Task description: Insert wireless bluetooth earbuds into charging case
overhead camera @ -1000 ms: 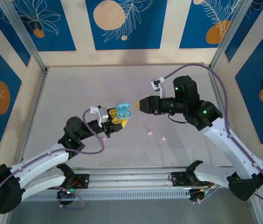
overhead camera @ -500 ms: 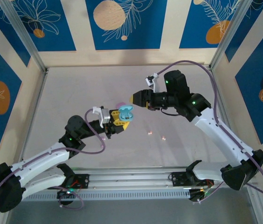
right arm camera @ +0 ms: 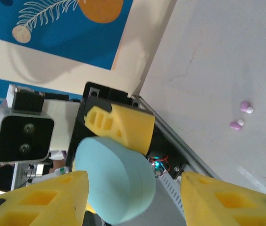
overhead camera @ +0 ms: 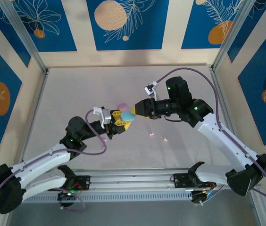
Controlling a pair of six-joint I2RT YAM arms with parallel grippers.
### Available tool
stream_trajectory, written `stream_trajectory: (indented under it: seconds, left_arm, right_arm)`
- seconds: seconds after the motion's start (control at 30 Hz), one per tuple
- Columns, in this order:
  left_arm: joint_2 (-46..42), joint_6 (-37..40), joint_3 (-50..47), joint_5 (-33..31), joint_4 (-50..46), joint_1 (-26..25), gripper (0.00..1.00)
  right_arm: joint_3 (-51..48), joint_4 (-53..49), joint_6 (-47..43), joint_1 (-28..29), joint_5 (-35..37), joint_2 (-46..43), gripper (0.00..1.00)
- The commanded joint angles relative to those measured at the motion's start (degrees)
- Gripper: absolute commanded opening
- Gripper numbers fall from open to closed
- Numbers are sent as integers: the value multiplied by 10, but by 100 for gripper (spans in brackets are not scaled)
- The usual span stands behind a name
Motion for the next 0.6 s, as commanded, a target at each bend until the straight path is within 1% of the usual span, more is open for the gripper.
stream_trajectory:
  seconds: [0.0,0.1,0.23,0.33,0.47,0.5,0.57]
  left_arm:
    - [0,-11,14,0,38,-6,24]
    - [3,-14,16,2,45,-6,24]
    - [9,-23,18,11,54,-6,24]
    - [12,-26,18,13,58,-6,24]
    - [12,-25,19,15,56,-6,24]
    - [13,-25,18,16,55,-6,24]
    - [12,-26,19,16,54,-6,25]
  right_arm:
    - [-45,102,71,-3,-90,-12,56]
    - [-75,168,124,-1,-132,-6,55]
    - [-92,218,162,2,-153,5,54]
    - [-98,249,183,4,-161,12,50]
    - [-99,259,189,6,-168,20,48]
    - [-100,259,189,6,-167,21,47]
    - [-102,256,188,4,-161,21,41]
